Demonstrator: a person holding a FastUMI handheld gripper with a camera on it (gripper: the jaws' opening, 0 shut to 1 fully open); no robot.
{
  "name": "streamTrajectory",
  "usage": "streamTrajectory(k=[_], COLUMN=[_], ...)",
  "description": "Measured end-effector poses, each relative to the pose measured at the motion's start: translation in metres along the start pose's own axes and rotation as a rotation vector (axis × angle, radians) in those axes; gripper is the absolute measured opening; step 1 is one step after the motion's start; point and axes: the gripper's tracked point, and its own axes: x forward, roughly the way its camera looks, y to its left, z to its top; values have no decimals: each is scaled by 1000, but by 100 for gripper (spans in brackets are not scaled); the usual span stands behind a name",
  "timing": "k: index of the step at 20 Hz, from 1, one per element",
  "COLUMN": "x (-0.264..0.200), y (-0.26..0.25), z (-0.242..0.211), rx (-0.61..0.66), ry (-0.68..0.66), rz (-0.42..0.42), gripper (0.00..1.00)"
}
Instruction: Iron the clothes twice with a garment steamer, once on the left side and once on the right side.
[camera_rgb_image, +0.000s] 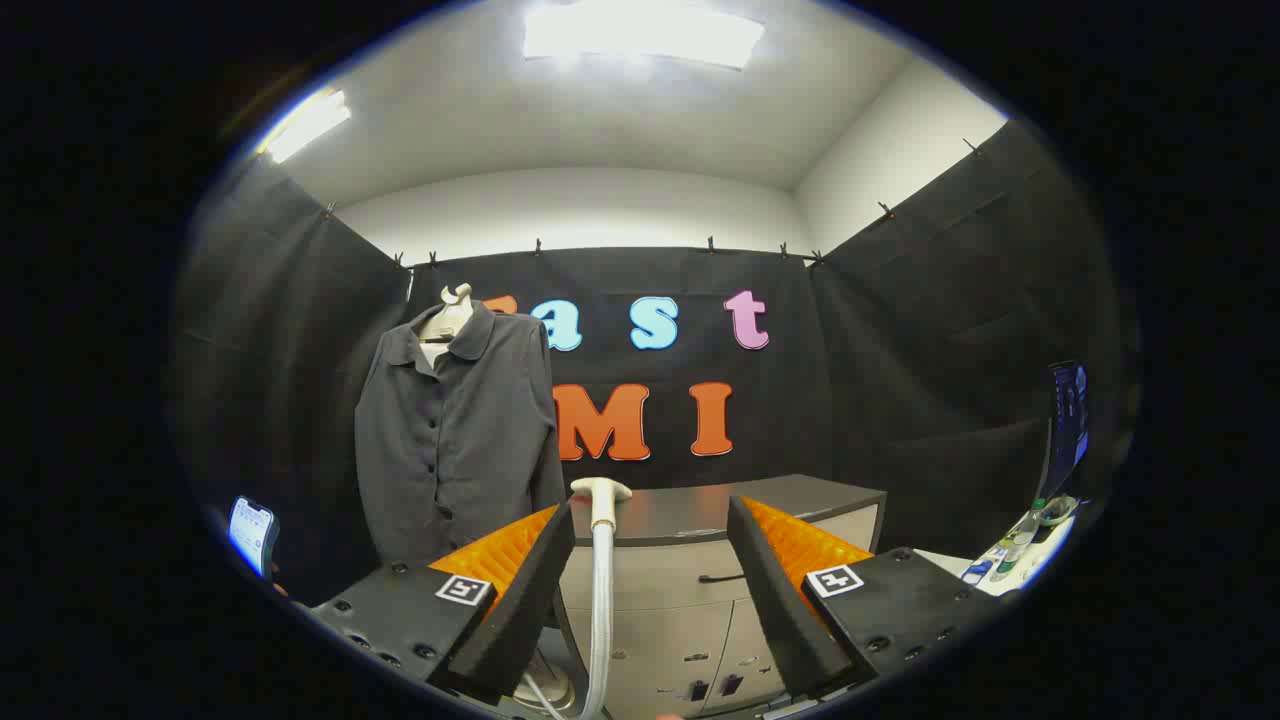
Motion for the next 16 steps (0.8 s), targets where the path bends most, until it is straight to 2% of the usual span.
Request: streamTrajectory(k=[16], x=[-4], y=[4], z=[6], rx=[9], ry=[0], rz=[-11], gripper=[98])
